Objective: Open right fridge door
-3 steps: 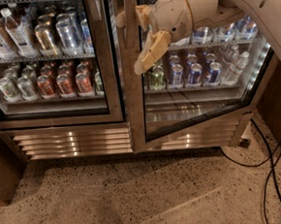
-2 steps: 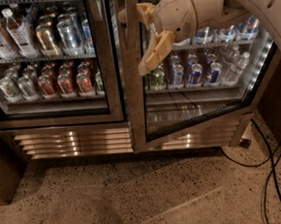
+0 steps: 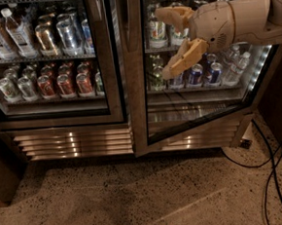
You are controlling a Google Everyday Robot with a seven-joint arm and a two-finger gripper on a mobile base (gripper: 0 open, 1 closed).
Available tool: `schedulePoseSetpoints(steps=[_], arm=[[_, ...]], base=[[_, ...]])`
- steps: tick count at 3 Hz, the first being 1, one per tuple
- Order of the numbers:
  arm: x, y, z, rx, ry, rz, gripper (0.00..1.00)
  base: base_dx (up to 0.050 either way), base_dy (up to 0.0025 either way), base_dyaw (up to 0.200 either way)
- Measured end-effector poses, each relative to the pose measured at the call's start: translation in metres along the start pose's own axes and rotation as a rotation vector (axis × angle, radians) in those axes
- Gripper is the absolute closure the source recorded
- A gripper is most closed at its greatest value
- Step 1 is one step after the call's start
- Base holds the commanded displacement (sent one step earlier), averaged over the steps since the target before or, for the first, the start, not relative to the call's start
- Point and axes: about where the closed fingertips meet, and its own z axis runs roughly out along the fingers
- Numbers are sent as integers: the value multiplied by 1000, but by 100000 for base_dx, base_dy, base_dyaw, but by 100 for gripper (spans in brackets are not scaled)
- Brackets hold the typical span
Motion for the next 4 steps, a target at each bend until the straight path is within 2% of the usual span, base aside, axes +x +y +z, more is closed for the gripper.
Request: schedulePoseSetpoints(steps=[1,2,3,4], arm=[[0,0,0,0,0,0,0],[1,0,3,4,62,-5,0],[0,0,22,26,265,12,0],[-17,14,33,50,507,26,0]], base=[[0,0,0],[0,0,0],[0,0,0],[0,0,0]])
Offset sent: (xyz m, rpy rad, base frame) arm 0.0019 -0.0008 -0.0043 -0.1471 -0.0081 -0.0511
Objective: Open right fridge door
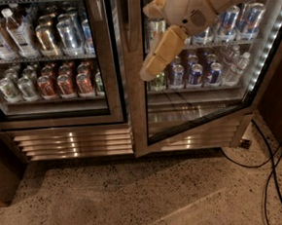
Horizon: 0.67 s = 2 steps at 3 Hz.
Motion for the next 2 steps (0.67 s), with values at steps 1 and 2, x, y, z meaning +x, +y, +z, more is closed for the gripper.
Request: schedulePoseSetpoints(steps=[1,2], arm=[[-12,14,17,-49,167,-8,0],[-10,13,14,-49,167,-8,0]], base=[[0,0,0],[0,0,0]])
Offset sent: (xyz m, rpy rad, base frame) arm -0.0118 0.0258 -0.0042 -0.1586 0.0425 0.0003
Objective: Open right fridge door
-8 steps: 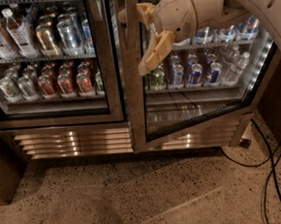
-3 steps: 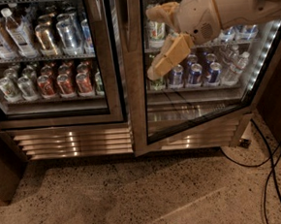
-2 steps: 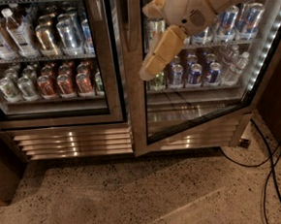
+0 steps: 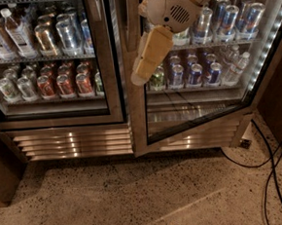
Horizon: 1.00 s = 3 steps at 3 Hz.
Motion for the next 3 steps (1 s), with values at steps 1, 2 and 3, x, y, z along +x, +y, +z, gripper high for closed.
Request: schedulePoseSetpoints(steps=[1,2,3], arm=[[10,4,10,-6,18,17,0],[12,5,10,-8,19,19,0],[14,7,12,-13,21,22,0]], base=[[0,0,0],[0,0,0],[0,0,0]])
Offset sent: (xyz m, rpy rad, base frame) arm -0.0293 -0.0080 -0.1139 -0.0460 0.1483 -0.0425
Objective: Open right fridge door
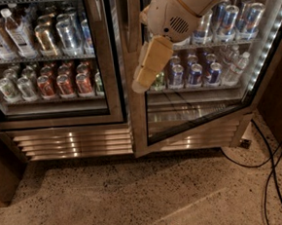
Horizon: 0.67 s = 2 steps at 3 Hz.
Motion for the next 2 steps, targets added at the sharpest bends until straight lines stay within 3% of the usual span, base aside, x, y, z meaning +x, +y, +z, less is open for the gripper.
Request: schedulePoseSetpoints(steps=[2], arm=[[4,4,4,-9,4,7,0]], base=[[0,0,0]])
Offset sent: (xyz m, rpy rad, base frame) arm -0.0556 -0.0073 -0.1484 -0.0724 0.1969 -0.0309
